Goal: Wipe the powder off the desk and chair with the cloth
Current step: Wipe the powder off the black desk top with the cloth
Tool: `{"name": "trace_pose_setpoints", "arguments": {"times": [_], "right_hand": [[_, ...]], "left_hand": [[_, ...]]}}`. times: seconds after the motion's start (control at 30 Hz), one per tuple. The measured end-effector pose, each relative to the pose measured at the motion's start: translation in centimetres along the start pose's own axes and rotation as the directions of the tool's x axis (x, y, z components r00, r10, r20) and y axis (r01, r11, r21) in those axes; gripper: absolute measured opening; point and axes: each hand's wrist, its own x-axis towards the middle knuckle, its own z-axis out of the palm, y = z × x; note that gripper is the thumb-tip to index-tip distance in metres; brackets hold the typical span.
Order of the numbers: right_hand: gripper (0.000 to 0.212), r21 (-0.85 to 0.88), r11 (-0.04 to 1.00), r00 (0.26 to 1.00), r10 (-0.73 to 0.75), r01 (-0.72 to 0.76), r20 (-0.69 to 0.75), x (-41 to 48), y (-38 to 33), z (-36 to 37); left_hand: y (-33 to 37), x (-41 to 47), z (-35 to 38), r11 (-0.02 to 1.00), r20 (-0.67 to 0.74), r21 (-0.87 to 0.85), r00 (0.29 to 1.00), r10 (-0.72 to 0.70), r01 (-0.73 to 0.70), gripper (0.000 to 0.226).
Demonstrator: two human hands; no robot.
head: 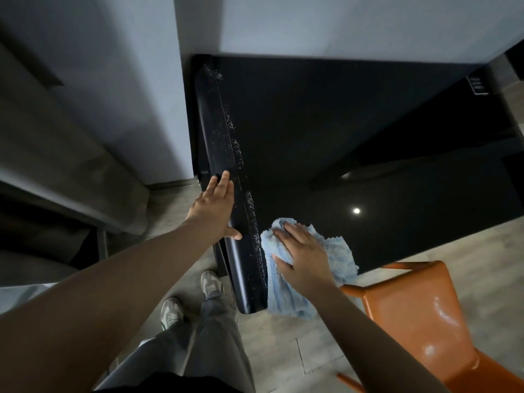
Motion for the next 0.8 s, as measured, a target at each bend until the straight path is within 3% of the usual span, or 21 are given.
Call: {"name": "trace_pose_setpoints", "arguments": {"times": [0.8], "right_hand": [[0.049,0.117,0.977,0.983,0.174,-0.179,0.052,-11.6,0.0,1.1]], "left_hand": [[-0.3,-1.3,-0.1,1.0,-0.062,-0.023,0.998,0.016,-0.018,0.117]]}}
